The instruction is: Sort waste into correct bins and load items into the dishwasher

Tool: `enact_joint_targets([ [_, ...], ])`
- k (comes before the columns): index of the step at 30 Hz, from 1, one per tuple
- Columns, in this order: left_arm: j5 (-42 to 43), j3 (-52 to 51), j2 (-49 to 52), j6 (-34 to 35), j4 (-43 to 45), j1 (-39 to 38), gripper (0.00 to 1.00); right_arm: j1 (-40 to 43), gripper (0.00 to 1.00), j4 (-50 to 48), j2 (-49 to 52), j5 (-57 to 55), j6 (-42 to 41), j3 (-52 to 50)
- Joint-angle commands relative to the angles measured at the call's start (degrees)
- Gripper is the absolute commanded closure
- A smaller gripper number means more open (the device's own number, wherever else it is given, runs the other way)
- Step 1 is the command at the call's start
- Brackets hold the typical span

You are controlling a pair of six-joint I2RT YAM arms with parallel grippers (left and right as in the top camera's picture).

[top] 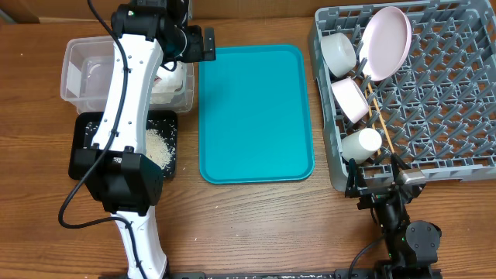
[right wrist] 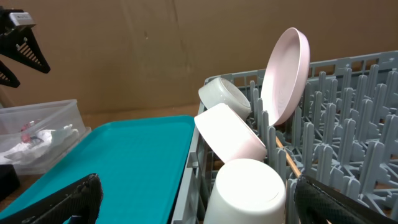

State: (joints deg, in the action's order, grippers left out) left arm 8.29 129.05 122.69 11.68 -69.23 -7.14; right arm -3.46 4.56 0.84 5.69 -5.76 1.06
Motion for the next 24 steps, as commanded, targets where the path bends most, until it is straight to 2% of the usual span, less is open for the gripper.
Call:
enact_joint_targets([
  [1,-1.1,1.2,-0.5,-0.7,-0.5,-0.2,0.0,-0.4,0.0,-0.2,-0.7,-0.5,-0.3,-0.6],
  [5,-9.5,1.2,-4.5,-3.1,-4.3,-1.1,0.0,-0.4,0.0,-0.2,-0.7,-0.5,-0.3,-0.6],
  [7,-9.9,-0.3,-8.0,-3.1,-1.3,-1.2,0.0,-0.4,0.0,-0.2,-0.7,-0.5,-0.3,-0.6],
  [9,-8.2,-5.4,-12.9,-3.7,5.4,-1.2,0.0,-0.4,0.0,-0.2,-0.7,-0.5,-0.3,-0.6],
  [12,-3.6,-18.4,-22.4,-6.4,19.1,-1.0,0.0,-0.4,0.0,-0.2,-0.7,-0.5,-0.3,-0.6],
  [16,-3.4,-40.2,-37.6,-6.8,35.2,-0.5,0.0,-0.4,0.0,-0.2,-0.7,-0.5,-0.3,-0.6],
  [24,-1.4,-75.2,-66.6,-7.1,48.7,6.8,0.0,-0.4,0.0,-0.2,-0.7,-0.5,-0.3,-0.6],
])
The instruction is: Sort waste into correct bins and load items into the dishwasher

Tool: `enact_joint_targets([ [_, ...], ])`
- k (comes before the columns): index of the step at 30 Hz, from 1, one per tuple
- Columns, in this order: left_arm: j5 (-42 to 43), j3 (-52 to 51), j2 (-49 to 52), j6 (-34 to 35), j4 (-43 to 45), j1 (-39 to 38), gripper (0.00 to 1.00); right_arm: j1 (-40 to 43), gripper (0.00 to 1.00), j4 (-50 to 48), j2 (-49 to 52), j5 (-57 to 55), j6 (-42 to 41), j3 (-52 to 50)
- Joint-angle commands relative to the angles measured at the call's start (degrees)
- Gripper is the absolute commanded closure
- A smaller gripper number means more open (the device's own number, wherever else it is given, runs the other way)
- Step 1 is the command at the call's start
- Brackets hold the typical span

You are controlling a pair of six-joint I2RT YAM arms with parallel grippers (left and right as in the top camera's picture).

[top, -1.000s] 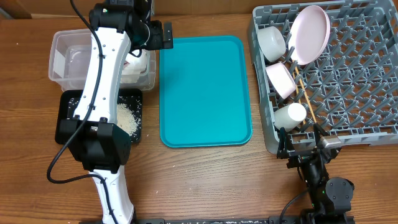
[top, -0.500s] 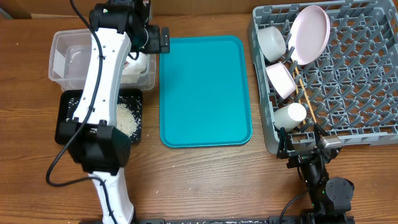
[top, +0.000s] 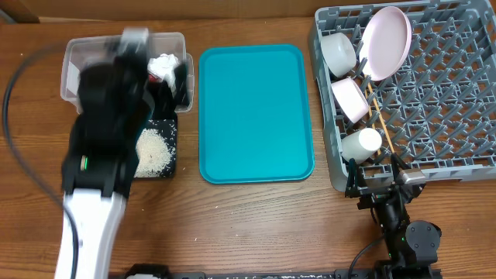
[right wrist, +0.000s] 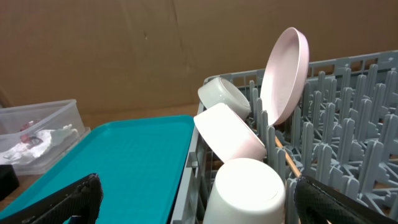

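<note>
The grey dish rack at the right holds a pink plate, two white bowls, a white cup and wooden chopsticks. The teal tray lies bare in the middle. My right gripper stands open at the rack's near left corner, its fingers either side of the cup, not touching it. My left arm is a blur over the bins at the left, and its gripper cannot be made out.
A clear bin at the far left holds crumpled white waste. In front of it a black bin holds white rice. Brown cardboard stands behind the table.
My left arm has swung from reaching over the tray's far left corner to lying blurred over the two bins. Its gripper no longer shows in the right wrist view. The right gripper has not moved.
</note>
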State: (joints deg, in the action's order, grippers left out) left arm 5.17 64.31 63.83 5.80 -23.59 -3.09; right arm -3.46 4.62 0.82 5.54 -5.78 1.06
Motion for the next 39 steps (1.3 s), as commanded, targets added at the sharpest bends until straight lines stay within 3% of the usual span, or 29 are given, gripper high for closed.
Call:
enact_joint_targets([
  [1,1.9,-15.2,-11.9,-1.2,5.4,3.6,0.0,-0.4,0.0,-0.3,-0.7,-0.3,-0.3,-0.6],
  [7,2.0,-40.6,-35.5,-2.6,18.2,6.1,0.0,-0.4,0.0,-0.3,-0.7,-0.3,-0.3,-0.6],
  [16,1.9,-58.6,-57.8,-4.6,19.2,6.9,0.0,-0.4,0.0,-0.3,-0.7,-0.3,-0.3,-0.6],
  [23,1.5,-64.0,-63.0,-7.0,19.5,7.0,0.0,-0.4,0.0,-0.3,-0.7,-0.3,-0.3,-0.6],
  [39,1.3,-64.0,-63.6,-7.1,19.6,6.8,0.0,-0.4,0.0,-0.3,-0.7,-0.3,-0.3,-0.6],
])
